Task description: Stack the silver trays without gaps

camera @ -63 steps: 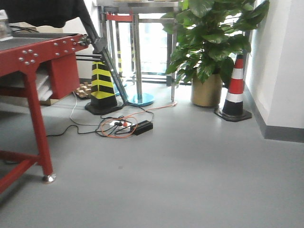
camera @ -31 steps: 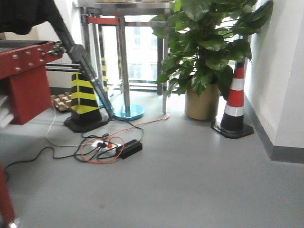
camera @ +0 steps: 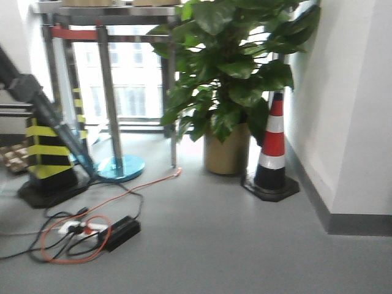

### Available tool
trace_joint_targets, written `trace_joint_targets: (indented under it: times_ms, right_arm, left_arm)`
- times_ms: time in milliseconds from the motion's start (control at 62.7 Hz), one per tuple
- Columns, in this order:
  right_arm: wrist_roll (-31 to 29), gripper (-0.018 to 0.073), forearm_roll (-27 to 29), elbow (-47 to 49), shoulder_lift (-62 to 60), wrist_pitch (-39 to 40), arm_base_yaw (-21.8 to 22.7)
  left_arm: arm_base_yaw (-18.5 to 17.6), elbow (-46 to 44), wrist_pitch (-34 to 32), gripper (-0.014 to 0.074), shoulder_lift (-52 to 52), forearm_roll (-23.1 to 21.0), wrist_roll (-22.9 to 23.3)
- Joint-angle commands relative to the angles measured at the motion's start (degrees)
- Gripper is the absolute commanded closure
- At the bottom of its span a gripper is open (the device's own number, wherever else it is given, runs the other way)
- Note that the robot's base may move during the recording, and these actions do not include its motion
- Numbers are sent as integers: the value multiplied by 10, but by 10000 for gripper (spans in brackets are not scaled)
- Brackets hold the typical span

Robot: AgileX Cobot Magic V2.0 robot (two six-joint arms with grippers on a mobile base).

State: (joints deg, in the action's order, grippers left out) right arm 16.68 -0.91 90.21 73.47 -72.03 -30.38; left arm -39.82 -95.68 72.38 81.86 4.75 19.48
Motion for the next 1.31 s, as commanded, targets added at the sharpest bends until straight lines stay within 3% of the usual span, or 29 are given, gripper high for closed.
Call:
trace_joint_targets:
  times_ms: [0,1291]
  right_arm:
    - [-14,503,22,18,-14,-20,-3]
    - [-14,503,22,18,-14,-20,-3]
  left_arm:
    - [-11,-15,23,645,-18,-31,-17]
    - [-11,-15,23,645,-18,-31,-17]
